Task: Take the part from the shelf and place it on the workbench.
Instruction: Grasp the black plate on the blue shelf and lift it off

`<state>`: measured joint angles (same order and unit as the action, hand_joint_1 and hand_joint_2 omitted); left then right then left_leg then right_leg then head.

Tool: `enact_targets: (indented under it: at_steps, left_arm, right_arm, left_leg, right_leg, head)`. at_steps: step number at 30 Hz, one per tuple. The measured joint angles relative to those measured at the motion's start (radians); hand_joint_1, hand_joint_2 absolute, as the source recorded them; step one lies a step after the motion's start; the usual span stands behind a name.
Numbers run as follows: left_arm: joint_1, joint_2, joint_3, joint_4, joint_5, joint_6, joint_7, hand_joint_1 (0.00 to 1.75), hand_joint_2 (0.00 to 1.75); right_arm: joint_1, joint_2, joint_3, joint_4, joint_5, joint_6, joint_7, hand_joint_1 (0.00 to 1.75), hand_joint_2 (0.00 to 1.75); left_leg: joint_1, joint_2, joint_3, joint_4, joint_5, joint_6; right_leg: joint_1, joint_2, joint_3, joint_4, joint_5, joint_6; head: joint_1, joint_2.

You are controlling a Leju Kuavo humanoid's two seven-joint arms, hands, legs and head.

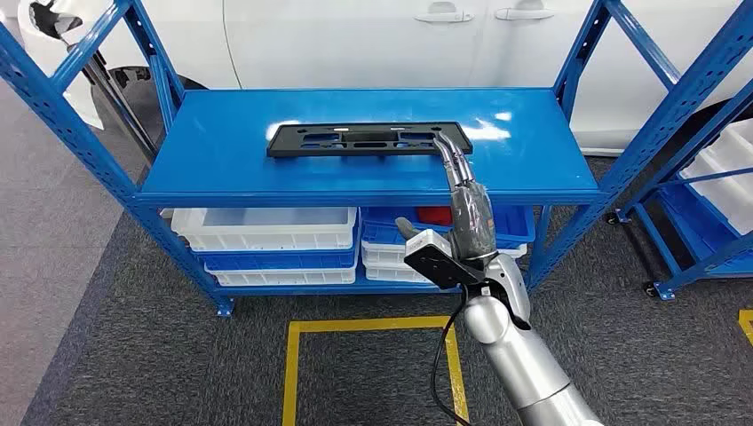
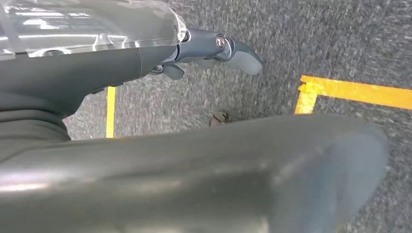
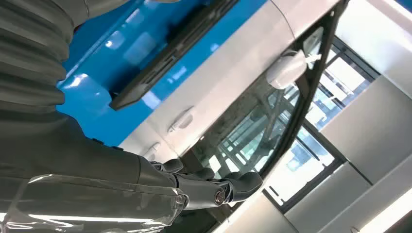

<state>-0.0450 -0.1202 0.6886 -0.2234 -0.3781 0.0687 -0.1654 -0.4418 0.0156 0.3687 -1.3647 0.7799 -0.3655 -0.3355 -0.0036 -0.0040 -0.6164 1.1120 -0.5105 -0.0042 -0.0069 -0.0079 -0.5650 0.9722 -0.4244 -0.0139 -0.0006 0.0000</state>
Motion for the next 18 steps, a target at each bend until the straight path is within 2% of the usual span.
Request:
enact_targets:
  at_steps: [2,3,4,5,6,7,8,9,10,12,14,16,18]
  left_arm:
    - [0.001,0.0,0.003,0.0,-0.001,-0.001,0.0,0.0,0.0]
    - [0.002,0.0,0.005,0.001,-0.002,-0.002,0.0,0.0,0.0]
    - [0.003,0.0,0.007,0.001,-0.003,-0.002,0.0,0.0,0.0]
    - [0.004,0.0,0.009,0.001,-0.004,-0.003,0.001,0.0,0.0]
    - [0.004,0.0,0.01,0.001,-0.005,-0.004,0.001,0.0,0.0]
    - [0.004,0.0,0.011,0.001,-0.008,-0.005,0.001,0.0,0.0]
    - [0.004,-0.001,0.012,0.002,-0.01,-0.007,0.001,0.0,0.0]
    - [0.003,-0.002,0.012,0.002,-0.012,-0.007,0.0,0.0,0.0]
    - [0.003,-0.003,0.012,0.003,-0.014,-0.008,0.0,0.0,0.0]
    - [0.003,-0.004,0.013,0.004,-0.018,-0.006,0.0,0.0,0.0]
    - [0.003,-0.004,0.013,0.004,-0.022,-0.004,0.0,0.0,0.0]
    - [0.002,-0.004,0.013,0.004,-0.026,0.0,0.0,0.0,0.0]
    - [0.001,-0.004,0.013,0.004,-0.032,0.003,0.0,0.0,0.0]
  right_arm:
    - [0.0,0.0,0.002,0.003,0.003,0.0,-0.001,0.0,1.75]
    - [-0.001,0.0,0.004,0.006,0.005,0.0,-0.003,0.0,1.75]
    - [0.0,0.0,0.006,0.008,0.008,0.001,-0.003,0.0,1.75]
    - [0.0,0.0,0.007,0.009,0.011,0.001,-0.003,0.0,1.75]
    - [0.0,0.0,0.007,0.01,0.012,0.0,-0.003,0.0,1.75]
    - [0.0,0.0,0.007,0.009,0.013,0.0,-0.002,0.0,1.75]
    - [-0.001,0.0,0.007,0.009,0.014,0.0,-0.002,0.0,1.75]
    - [-0.001,0.0,0.008,0.008,0.015,-0.001,-0.001,0.0,1.75]
    - [0.0,0.0,0.008,0.008,0.015,-0.001,0.0,0.0,1.75]
    - [0.0,0.0,0.008,0.006,0.018,-0.002,0.003,0.0,1.75]
    - [-0.001,0.0,0.009,0.002,0.02,-0.002,0.006,0.0,1.75]
    - [-0.002,0.0,0.009,-0.003,0.018,-0.002,0.008,0.0,0.87]
    - [0.0,0.0,0.008,-0.004,0.004,0.002,0.011,0.0,0.0]
  left_leg:
    - [0.006,0.0,-0.04,0.078,-0.031,-0.006]
    - [0.011,0.0,-0.073,0.138,-0.051,-0.013]
    - [0.017,0.0,-0.093,0.17,-0.053,-0.019]
    - [0.022,0.001,-0.094,0.163,-0.035,-0.024]
    - [0.027,0.001,-0.074,0.117,-0.001,-0.03]
    - [0.033,0.002,-0.043,0.047,0.036,-0.036]
    - [0.035,0.0,-0.013,-0.015,0.059,-0.038]
    - [0.036,-0.002,0.007,-0.058,0.072,-0.033]
    - [0.035,-0.005,0.015,-0.077,0.072,-0.025]
    - [0.03,-0.008,0.015,-0.077,0.067,-0.001]
    - [0.028,-0.008,0.018,-0.079,0.066,0.015]
    - [0.027,-0.006,0.02,-0.081,0.066,0.025]
    - [0.021,-0.001,0.021,-0.08,0.063,0.033]
  right_leg:
    - [0.0,0.0,0.0,0.001,-0.001,0.0]
    - [-0.001,0.0,0.0,0.001,-0.002,0.001]
    - [-0.003,0.0,0.0,0.003,-0.005,0.004]
    - [-0.006,0.001,0.001,0.006,-0.008,0.008]
    - [-0.01,0.002,0.003,0.01,-0.013,0.013]
    - [-0.014,0.003,0.005,0.017,-0.02,0.02]
    - [-0.015,0.004,0.004,0.026,-0.027,0.029]
    - [-0.015,0.005,0.002,0.033,-0.032,0.037]
    - [-0.013,0.006,0.0,0.037,-0.035,0.044]
    - [-0.015,0.008,0.0,0.036,-0.036,0.055]
    - [-0.02,0.008,-0.004,0.051,-0.049,0.064]
    - [-0.02,0.007,-0.049,0.143,-0.096,0.068]
    - [-0.016,0.008,-0.126,0.282,-0.148,0.066]
  head:
    - [0.0,0.0]
    - [0.0,0.0]
    - [0.0,0.0]
    - [0.0,0.0]
    - [0.0,0.0]
    - [0.0,0.0]
    - [0.0,0.0]
    - [0.0,0.0]
    - [0.001,0.0]
    - [0.002,0.0]
    - [0.002,0.0]
    - [0.002,0.0]
    - [0.002,0.0]
